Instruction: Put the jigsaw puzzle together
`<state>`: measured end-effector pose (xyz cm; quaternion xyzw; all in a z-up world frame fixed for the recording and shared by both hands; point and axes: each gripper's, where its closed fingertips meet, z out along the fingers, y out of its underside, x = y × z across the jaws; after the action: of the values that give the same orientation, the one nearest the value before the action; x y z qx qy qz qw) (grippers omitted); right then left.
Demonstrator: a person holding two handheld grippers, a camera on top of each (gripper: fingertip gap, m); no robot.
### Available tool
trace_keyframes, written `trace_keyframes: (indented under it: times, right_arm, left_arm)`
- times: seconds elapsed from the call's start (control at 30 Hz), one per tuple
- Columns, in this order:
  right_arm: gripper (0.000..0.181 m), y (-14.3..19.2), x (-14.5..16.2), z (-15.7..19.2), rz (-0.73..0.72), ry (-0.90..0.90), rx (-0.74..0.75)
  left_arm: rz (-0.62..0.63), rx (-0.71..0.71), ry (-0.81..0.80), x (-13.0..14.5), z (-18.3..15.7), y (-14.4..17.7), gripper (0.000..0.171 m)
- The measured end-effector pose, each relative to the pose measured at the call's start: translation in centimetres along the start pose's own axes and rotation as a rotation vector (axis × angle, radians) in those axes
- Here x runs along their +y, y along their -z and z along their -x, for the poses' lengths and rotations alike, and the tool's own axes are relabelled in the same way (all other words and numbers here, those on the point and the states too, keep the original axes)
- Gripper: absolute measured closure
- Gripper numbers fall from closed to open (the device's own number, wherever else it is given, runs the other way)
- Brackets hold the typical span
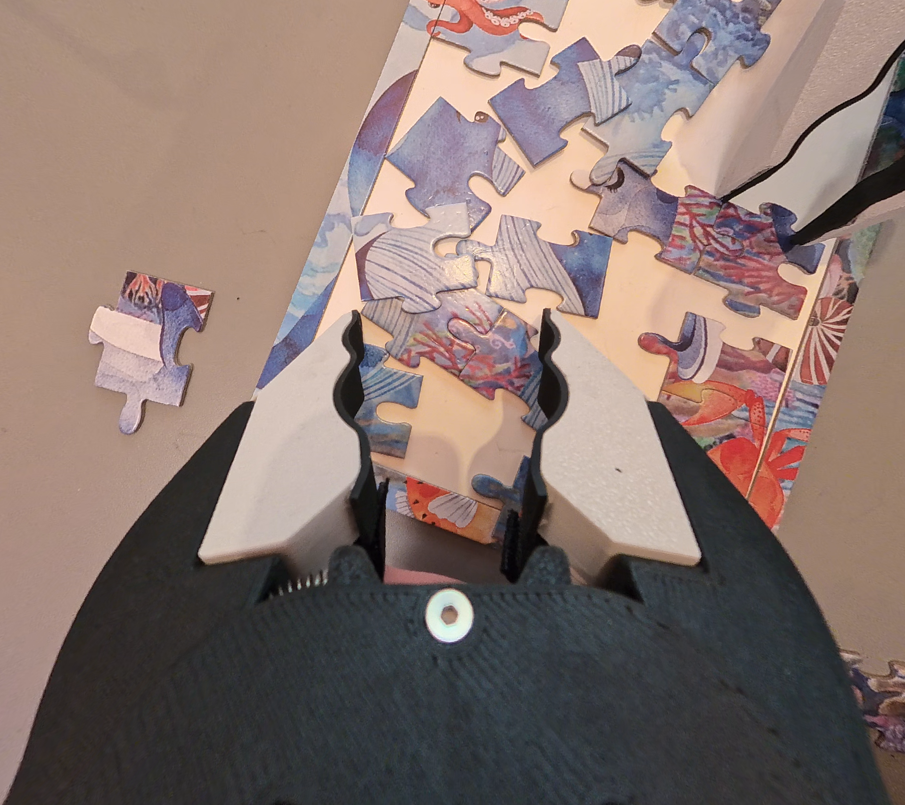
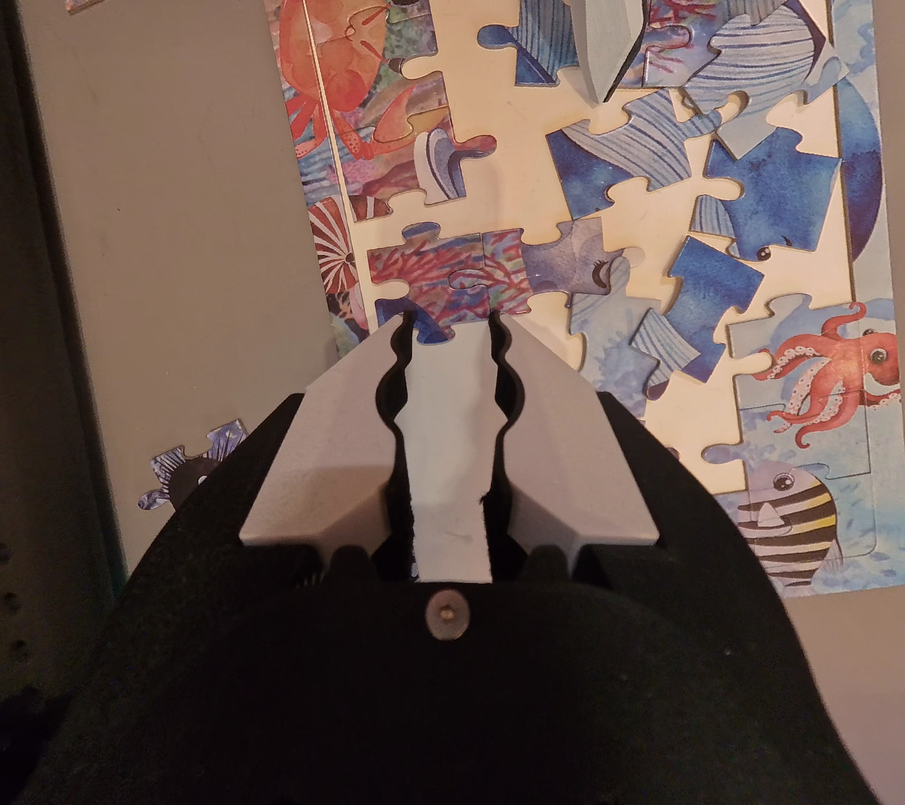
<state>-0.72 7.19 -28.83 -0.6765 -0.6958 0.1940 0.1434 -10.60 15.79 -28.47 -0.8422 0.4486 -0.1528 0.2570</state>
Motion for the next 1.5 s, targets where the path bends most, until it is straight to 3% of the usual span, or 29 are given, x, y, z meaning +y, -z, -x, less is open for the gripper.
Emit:
trace_keyframes:
  times: [1.23,1.5]
  right_arm:
    - [0.167,0.2,0.0,0.1,-0.001,0.019,-0.029]
    - [0.155,1.2,-0.2,-2.3,-0.040,-0.045,0.067]
  left_arm:
    - [-0.002,-0.010,-0.006,-0.1,0.2,-0.1,0.103]
    - [-0.002,-0.012,-0.006,-0.1,0.2,-0.1,0.104]
